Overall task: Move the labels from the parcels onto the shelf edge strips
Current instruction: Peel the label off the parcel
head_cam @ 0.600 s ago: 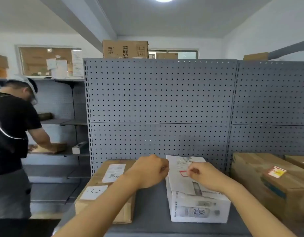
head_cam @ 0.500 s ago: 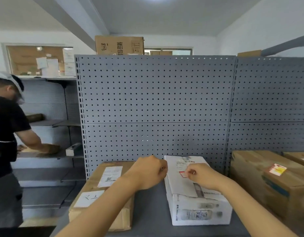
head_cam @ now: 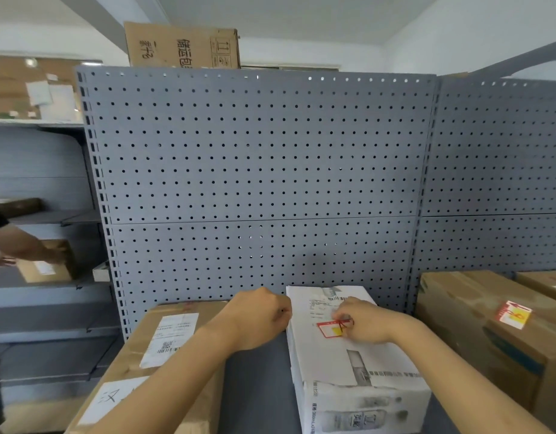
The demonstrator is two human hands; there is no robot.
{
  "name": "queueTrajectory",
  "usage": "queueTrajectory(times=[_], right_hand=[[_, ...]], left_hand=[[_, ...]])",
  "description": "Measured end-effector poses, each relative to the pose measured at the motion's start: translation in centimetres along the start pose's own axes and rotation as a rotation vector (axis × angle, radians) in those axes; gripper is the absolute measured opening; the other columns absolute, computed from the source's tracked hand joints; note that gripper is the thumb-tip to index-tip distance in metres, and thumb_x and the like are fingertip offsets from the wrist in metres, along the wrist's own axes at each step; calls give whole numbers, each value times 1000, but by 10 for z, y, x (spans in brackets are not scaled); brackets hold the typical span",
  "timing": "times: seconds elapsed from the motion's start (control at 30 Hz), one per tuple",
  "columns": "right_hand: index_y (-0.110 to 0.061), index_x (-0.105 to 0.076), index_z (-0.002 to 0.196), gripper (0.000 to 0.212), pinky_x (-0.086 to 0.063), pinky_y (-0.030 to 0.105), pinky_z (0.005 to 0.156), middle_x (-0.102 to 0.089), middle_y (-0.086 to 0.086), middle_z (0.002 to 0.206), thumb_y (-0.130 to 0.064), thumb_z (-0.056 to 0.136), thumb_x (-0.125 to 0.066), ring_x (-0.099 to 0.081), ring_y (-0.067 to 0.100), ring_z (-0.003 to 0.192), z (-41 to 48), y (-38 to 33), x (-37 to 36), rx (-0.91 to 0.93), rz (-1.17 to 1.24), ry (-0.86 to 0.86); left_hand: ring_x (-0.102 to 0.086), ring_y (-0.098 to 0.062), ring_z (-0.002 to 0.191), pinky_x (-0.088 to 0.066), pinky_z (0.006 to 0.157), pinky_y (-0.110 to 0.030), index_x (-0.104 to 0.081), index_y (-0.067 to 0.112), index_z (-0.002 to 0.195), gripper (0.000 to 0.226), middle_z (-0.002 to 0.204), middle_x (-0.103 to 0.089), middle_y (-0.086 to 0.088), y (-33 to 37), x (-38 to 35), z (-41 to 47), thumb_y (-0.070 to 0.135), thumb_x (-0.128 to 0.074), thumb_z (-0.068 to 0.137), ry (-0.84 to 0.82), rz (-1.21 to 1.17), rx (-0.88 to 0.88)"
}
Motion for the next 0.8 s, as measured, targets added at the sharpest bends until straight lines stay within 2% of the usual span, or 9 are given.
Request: queueTrajectory(times=[0.1,0.2,0.27,0.37,0.43,0.57,0.67,0.8], right_hand=[[-20,-55,123,35,-39,19,90,-46,-3,114,-22,88,-59,-47,14,105,5,6,6,13,64,-17],[-16,-58,117,32,-39,11,70,-50,-12,97,-22,86,-64,-50,8,94,9,12,8,7,170,-50],[-18,-57,115,33,-42,14,75,-53,-11,102,-25,84,-67,-52,9,97,9,17,9,-3,222,-69],[-21,-54,106,33,-48,25,86,-55,-5,108,-22,79,-73,-55,14,101,9,23,8,-3,294,-28],[-23,-53,104,32,-49,24,80,-55,-5,107,-19,78,-73,-55,12,98,9,22,5,18,321,24],[-25,-54,93,19,-44,15,62,-57,-9,92,-9,85,-62,-56,4,80,5,19,3,90,327,154],[-27,-54,88,23,-43,15,61,-57,-9,90,-5,89,-56,-56,4,78,1,16,6,107,325,210],[-25,-54,100,24,-43,17,63,-59,-6,92,-3,90,-53,-56,7,82,-4,8,10,144,312,225]], left_hand=[[-57,-19,61,-50,62,-30,-61,24,95,22,56,-48,10,-3,-1,7,31,-40,94,11,-16,14],[-57,-21,63,-49,62,-29,-60,24,94,21,63,-53,8,-2,-9,9,32,-40,94,-9,1,29],[-58,-21,64,-47,61,-29,-59,23,91,22,68,-58,4,0,-13,8,32,-39,93,-20,22,33],[-58,-23,65,-50,63,-34,-60,21,89,24,69,-61,1,3,-16,7,32,-39,91,-31,36,46],[-58,-23,66,-50,64,-35,-59,21,89,24,71,-61,0,5,-15,7,33,-39,91,-23,45,52],[-59,-24,68,-50,64,-33,-60,21,91,26,75,-64,0,5,-14,5,35,-38,92,-6,36,95],[-60,-23,69,-52,65,-35,-59,22,89,25,79,-65,2,3,-12,3,35,-38,91,37,-1,135],[-58,-17,73,-49,69,-31,-59,23,90,16,86,-62,7,4,-10,-2,29,-44,88,80,-56,151]])
Point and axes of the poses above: each hand's wrist, its own z-axis towards the middle knuckle, its own x-axis out of the back of the hand, y = z × x, the point moved 3 cm from there along z, towards the middle knuckle
